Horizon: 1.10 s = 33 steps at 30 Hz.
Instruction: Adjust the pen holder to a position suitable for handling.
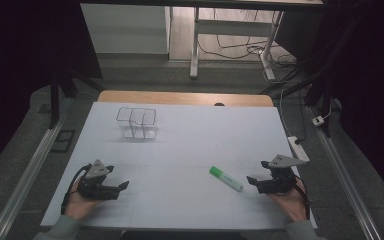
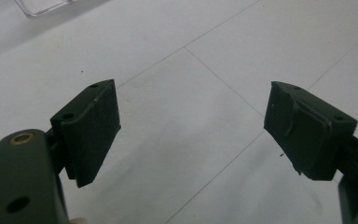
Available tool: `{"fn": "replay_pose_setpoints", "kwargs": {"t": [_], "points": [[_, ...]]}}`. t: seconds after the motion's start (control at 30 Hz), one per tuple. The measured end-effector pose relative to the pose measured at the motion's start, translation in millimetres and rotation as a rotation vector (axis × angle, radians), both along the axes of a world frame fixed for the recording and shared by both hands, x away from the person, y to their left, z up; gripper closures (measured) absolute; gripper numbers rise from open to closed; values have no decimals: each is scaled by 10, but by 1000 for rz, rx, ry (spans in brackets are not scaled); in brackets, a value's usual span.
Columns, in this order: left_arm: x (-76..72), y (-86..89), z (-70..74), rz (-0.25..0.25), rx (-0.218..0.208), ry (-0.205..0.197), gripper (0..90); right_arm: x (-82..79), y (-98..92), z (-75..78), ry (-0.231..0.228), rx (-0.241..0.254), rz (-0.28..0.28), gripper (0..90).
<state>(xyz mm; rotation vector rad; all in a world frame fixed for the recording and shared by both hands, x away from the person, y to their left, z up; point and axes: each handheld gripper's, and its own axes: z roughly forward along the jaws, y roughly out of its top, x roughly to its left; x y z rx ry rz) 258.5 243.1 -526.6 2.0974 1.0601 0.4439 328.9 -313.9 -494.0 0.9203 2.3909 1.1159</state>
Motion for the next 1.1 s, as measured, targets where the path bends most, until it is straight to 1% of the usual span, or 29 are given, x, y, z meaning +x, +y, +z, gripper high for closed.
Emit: {"fn": "replay_pose_setpoints", "kwargs": {"t": [0.17, 0.33, 0.67, 0.9, 1.1], "points": [[2, 6, -3, 0, 1, -1, 178, 0, 17, -11, -4, -5, 6, 170], [5, 18, -2, -3, -3, -2, 179, 2, 17, -17, 2, 11, 8, 170], [40, 30, 10, 3, -6, -3, 183, 2, 14, -15, 1, 15, 7, 173], [74, 31, 22, 7, -10, 1, 184, 1, 19, -22, 1, 11, 7, 173], [119, 25, 52, 11, -13, -4, 188, -3, 37, -21, 0, 0, 10, 174]]}}
